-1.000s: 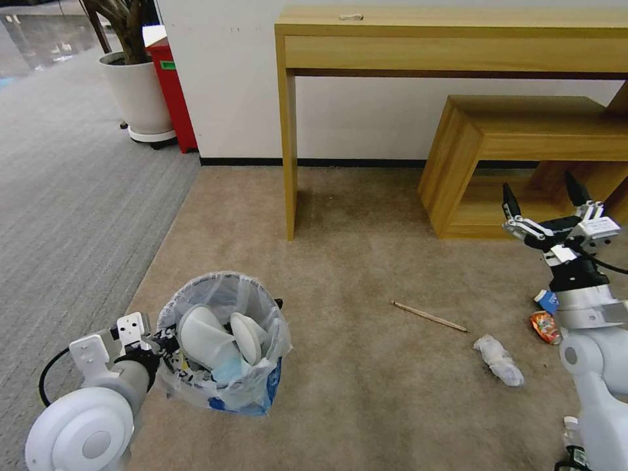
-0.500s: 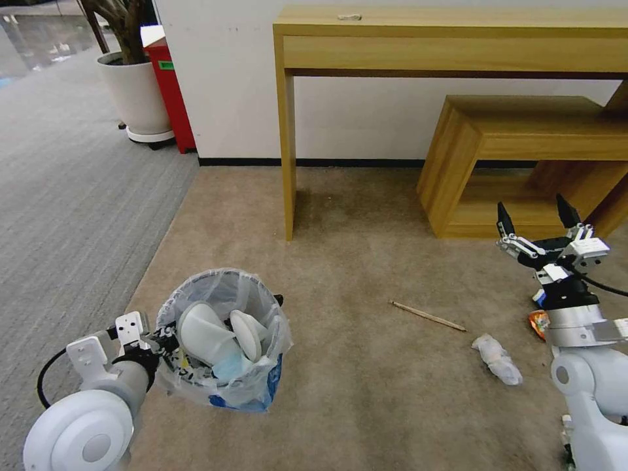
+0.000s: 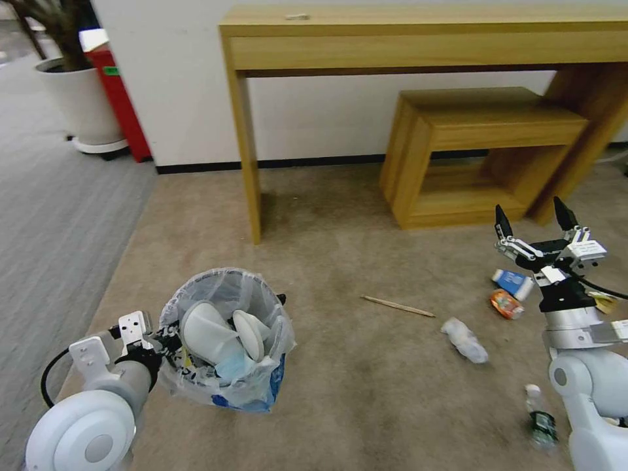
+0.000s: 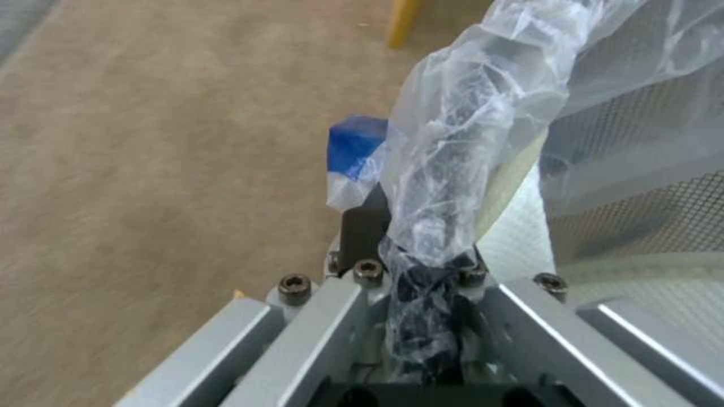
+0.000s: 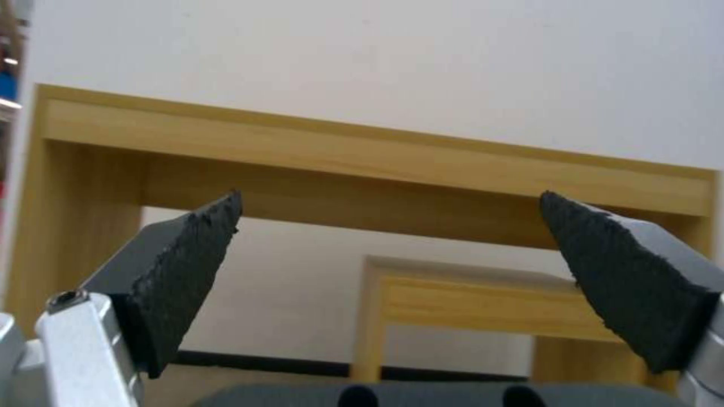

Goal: Pick up the trash bin and place the garbage on the floor into it.

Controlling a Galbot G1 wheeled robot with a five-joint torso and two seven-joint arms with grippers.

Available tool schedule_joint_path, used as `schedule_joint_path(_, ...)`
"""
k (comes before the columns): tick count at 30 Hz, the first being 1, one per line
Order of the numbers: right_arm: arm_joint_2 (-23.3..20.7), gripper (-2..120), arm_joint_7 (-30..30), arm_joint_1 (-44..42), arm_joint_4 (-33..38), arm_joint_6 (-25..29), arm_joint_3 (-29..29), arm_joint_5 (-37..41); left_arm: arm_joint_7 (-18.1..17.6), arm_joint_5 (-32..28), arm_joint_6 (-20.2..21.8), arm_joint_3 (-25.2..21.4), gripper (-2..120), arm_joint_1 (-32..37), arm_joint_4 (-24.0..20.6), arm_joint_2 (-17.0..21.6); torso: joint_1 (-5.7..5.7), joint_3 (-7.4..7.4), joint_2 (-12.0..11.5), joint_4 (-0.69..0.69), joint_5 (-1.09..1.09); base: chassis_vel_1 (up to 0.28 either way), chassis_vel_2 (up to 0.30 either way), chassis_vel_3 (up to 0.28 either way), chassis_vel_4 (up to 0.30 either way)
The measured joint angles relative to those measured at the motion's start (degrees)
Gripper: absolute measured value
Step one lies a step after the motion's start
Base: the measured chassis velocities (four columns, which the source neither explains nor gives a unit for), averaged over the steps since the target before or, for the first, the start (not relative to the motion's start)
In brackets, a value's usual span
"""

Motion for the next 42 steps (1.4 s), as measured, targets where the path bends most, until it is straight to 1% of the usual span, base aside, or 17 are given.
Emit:
schedule_joint_path(22, 0.44, 100, -0.07, -1.10, 1.32, 0.28, 0.32, -0.05, 0.59, 0.08, -0.56, -0.15, 1, 0.63, -0.82, -0.08, 0.00, 0.00, 0.00, -0.02, 0.00, -0.112, -0.114, -0.117, -0.113)
schedule_joint_path(25, 0.51, 100, -0.08, -1.10, 1.32, 0.28, 0.32, -0.10, 0.71, 0.10, -0.68, -0.14, 1, 0.58, -0.81, -0.07, 0.00, 0.00, 0.00, -0.01, 0.00, -0.025, -0.011, -0.009, -0.019)
schedule_joint_path(28, 0.80, 100, -0.10, -0.98, 1.32, 0.28, 0.12, -0.24, 1.10, 0.16, -1.07, -0.15, 1, 0.42, -0.62, 0.06, 0.00, 0.00, 0.00, 0.02, 0.00, 0.000, 0.000, 0.000, 0.000)
schedule_joint_path(32, 1.16, 100, -0.10, -0.88, 1.20, 0.27, -0.09, -0.46, 1.44, 0.16, -1.38, -0.15, 1, 0.26, -0.34, 0.17, 0.00, 0.00, 0.00, 0.00, 0.00, 0.000, 0.000, 0.000, 0.000)
schedule_joint_path(42, 1.76, 100, -0.15, -0.95, 1.07, 0.25, -0.35, -0.80, 1.77, 0.13, -1.54, 0.06, 1, -0.09, 0.43, 0.31, 0.00, 0.00, 0.00, 0.00, 0.00, 0.000, 0.000, 0.000, 0.000)
